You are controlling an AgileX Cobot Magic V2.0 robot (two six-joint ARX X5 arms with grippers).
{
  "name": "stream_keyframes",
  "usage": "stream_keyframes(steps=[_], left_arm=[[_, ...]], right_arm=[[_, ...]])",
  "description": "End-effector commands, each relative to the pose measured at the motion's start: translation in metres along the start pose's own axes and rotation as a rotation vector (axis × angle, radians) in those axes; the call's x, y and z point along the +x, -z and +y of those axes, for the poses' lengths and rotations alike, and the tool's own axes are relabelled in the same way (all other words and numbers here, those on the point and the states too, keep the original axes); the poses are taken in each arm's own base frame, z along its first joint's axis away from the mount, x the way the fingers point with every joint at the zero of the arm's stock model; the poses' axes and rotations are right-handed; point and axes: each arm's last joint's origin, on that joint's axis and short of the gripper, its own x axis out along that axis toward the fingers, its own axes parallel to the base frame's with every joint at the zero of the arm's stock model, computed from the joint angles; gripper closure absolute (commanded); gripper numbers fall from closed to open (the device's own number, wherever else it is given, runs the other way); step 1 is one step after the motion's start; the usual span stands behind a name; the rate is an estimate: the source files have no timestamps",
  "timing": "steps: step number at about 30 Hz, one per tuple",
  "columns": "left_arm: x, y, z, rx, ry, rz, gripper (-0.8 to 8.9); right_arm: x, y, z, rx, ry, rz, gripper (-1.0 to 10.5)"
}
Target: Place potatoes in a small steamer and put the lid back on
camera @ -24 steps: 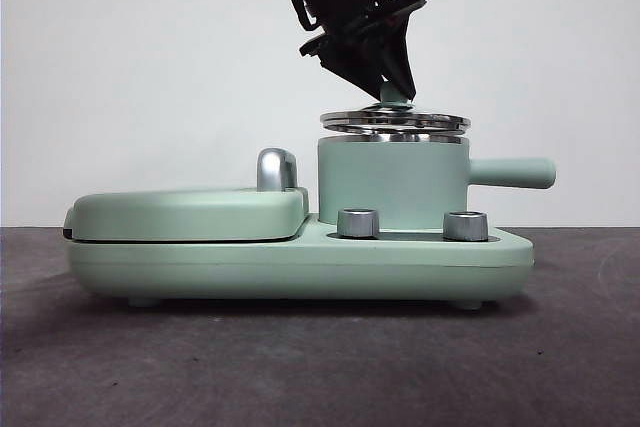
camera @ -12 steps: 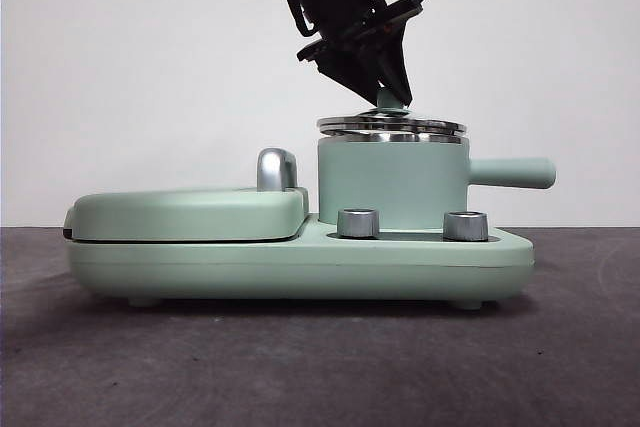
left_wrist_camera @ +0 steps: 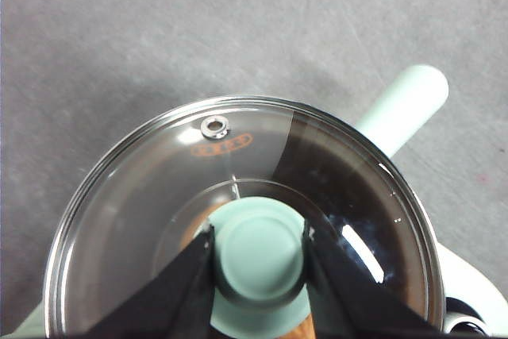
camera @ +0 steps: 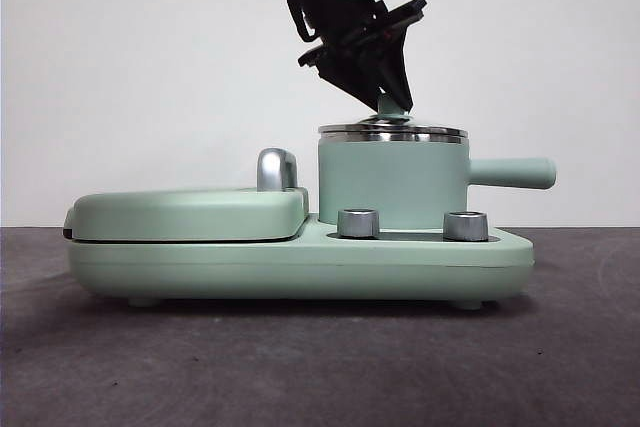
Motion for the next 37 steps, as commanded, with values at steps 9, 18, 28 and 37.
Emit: stream_keyframes(steps=[9, 18, 28, 37], left_arm=[[0.0176, 0.0034, -0.0018, 0.003, 0.076, 0.010, 7.98], [0.0179, 0.0040, -0.0002, 0.007, -0.025, 0.036, 7.98], [0.0178, 0.0036, 0.0016, 0.010, -0.082, 0.041, 7.98], [0.0182, 0.0035, 0.0001, 0.006, -0.102, 0.048, 7.98]], right_arm=[[-0.0016, -0.0024, 0.0008, 0.006, -0.001, -0.015, 4.6], [-0.0015, -0.0025, 0.0003, 0.007, 0.016, -0.018, 4.6], [-0.0015, -0.0026, 0.0002, 0.007, 0.021, -0.020, 4.6], [-0.0014, -0.0025, 0.0001, 0.007, 0.024, -0.020, 4.6]])
